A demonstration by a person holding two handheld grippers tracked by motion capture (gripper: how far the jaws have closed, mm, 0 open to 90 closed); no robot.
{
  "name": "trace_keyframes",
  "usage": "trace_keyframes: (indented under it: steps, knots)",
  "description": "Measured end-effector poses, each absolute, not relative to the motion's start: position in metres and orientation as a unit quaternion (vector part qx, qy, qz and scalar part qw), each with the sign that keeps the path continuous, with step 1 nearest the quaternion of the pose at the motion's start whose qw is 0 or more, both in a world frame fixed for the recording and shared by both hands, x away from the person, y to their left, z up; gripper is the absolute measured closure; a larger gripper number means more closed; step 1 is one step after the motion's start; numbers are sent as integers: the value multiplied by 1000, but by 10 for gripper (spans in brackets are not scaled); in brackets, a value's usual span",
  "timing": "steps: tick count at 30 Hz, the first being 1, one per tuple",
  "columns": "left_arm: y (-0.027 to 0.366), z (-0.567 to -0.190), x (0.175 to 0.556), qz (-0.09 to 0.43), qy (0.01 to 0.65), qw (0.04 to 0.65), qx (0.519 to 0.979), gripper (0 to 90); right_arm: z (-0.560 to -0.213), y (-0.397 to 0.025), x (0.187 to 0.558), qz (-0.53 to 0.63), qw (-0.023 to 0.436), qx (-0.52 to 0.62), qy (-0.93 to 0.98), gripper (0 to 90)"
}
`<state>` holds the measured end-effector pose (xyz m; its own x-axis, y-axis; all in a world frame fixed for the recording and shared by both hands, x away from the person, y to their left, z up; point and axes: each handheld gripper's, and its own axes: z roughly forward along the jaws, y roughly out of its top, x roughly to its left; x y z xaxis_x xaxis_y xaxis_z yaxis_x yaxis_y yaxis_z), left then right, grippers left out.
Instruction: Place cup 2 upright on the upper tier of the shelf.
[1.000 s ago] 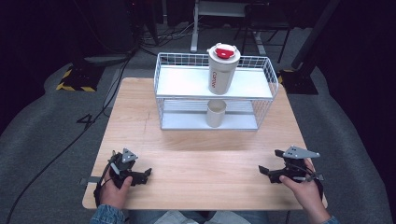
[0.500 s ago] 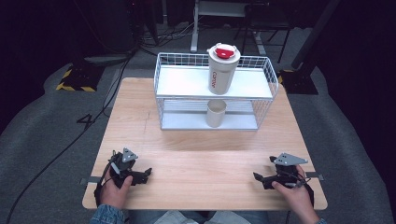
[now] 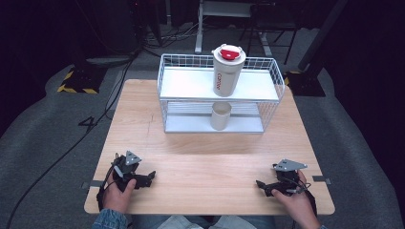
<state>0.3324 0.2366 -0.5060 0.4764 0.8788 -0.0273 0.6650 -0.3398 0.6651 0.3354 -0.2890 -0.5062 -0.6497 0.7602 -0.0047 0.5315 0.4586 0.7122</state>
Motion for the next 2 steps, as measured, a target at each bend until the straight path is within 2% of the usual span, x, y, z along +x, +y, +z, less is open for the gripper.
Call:
trace_keyframes:
  steps: [2]
  knots:
    - [237,-506,333,172,483,311,800,1,-506,-289,335,350,163,386,838,12]
